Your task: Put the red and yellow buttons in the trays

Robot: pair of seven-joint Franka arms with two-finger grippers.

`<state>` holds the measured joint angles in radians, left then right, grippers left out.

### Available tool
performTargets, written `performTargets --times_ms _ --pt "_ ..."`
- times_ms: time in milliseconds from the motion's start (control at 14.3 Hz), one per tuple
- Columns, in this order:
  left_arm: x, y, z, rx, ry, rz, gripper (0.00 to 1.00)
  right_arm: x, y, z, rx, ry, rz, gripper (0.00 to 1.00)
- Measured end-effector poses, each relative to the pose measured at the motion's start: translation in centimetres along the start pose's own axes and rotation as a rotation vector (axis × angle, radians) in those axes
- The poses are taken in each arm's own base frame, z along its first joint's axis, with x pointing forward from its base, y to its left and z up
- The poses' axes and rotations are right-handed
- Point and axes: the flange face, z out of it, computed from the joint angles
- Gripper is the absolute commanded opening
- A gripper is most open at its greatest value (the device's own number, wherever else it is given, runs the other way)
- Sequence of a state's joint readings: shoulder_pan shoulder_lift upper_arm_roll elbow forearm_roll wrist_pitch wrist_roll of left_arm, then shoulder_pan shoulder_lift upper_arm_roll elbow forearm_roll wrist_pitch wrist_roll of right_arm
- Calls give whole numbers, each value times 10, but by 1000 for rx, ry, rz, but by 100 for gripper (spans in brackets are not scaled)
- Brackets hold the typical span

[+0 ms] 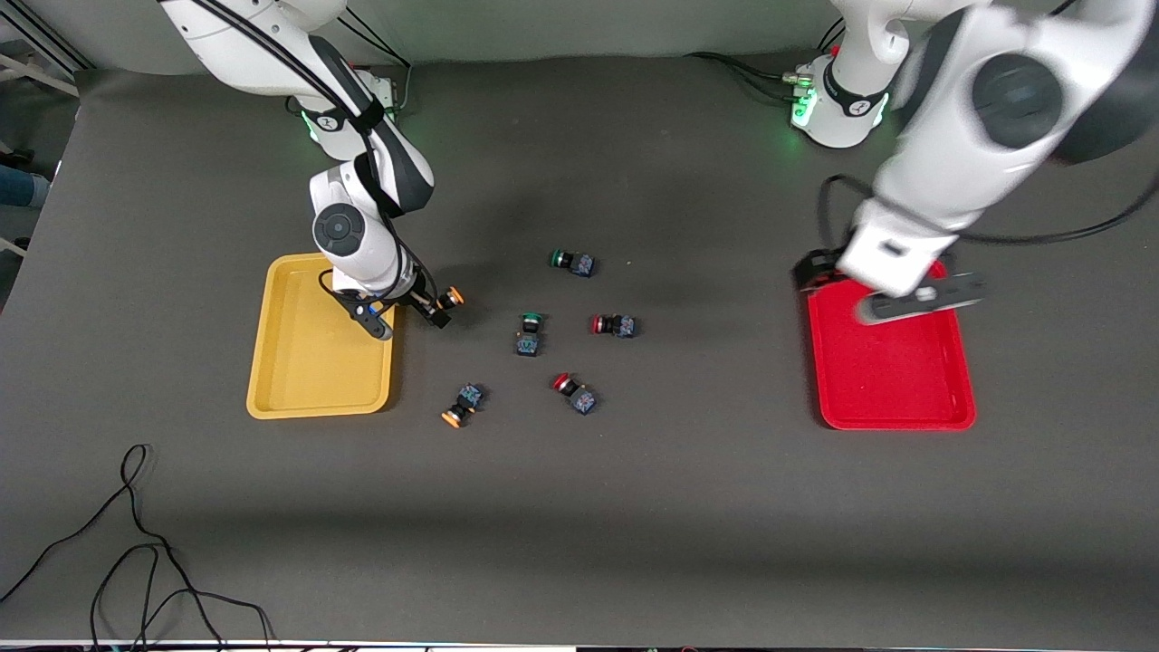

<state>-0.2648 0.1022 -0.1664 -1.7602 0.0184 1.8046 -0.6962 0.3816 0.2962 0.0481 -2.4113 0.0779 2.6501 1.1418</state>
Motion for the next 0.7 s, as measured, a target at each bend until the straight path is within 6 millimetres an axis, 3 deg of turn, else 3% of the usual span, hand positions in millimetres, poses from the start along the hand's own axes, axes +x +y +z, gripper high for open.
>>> performTargets --times_ms 70,209,279,488,698 --pt "-12 26 17 4 -8 -35 100 1 -1 3 12 5 2 71" --pt "-40 81 54 13 -3 -112 100 2 -2 9 27 13 4 24" --pt "-56 108 76 26 17 -145 100 2 -2 10 27 13 5 9" --pt "-92 162 136 44 58 -195 100 3 -4 9 30 14 6 5" --pt "-83 175 171 10 66 -210 100 7 -16 -14 13 2 6 4"
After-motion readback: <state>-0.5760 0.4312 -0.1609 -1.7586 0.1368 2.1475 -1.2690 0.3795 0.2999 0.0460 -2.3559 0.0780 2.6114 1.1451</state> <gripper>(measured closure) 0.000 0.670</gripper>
